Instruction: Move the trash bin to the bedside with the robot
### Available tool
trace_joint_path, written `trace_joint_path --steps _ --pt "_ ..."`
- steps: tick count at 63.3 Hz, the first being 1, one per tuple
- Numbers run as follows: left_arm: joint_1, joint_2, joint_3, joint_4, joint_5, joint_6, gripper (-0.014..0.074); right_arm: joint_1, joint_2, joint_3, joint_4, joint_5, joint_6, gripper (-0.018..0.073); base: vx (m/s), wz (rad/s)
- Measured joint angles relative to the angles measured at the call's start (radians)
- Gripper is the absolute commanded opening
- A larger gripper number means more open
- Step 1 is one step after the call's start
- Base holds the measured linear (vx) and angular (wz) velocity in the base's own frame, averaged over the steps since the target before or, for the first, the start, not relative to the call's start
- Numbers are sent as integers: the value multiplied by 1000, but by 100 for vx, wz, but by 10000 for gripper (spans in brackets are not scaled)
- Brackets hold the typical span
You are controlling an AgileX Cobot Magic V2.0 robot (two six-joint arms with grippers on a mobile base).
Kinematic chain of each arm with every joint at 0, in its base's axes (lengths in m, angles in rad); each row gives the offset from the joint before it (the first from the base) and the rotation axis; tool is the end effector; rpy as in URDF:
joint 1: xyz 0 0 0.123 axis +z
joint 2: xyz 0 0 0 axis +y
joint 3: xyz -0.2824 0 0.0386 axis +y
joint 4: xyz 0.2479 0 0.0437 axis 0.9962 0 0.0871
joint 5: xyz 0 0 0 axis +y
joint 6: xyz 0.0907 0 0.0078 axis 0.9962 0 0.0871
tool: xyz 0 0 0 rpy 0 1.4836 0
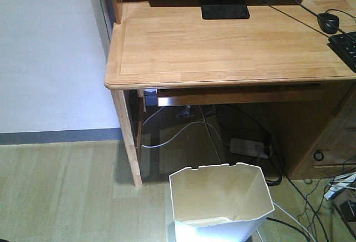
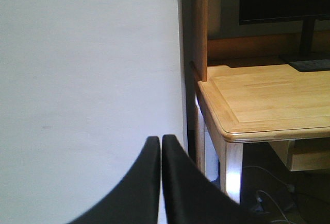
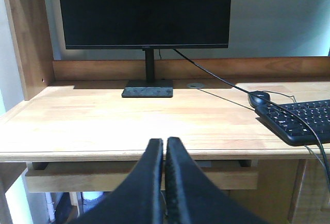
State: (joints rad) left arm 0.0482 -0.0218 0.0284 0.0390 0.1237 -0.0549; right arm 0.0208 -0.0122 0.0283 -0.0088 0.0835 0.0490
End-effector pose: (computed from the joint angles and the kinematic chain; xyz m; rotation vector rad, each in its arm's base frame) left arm 0.0559 0.0031 0.1935 -0.0557 1.6129 0.0286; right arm 0.0567 0.0011 0.1966 0.0160 1.5833 0.0471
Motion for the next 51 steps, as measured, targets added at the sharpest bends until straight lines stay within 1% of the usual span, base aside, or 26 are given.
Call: trace_joint_path --steps 51 --pt "0 0 0 0 0 0 -6 0 0 0 0 0 0 -9 0 0"
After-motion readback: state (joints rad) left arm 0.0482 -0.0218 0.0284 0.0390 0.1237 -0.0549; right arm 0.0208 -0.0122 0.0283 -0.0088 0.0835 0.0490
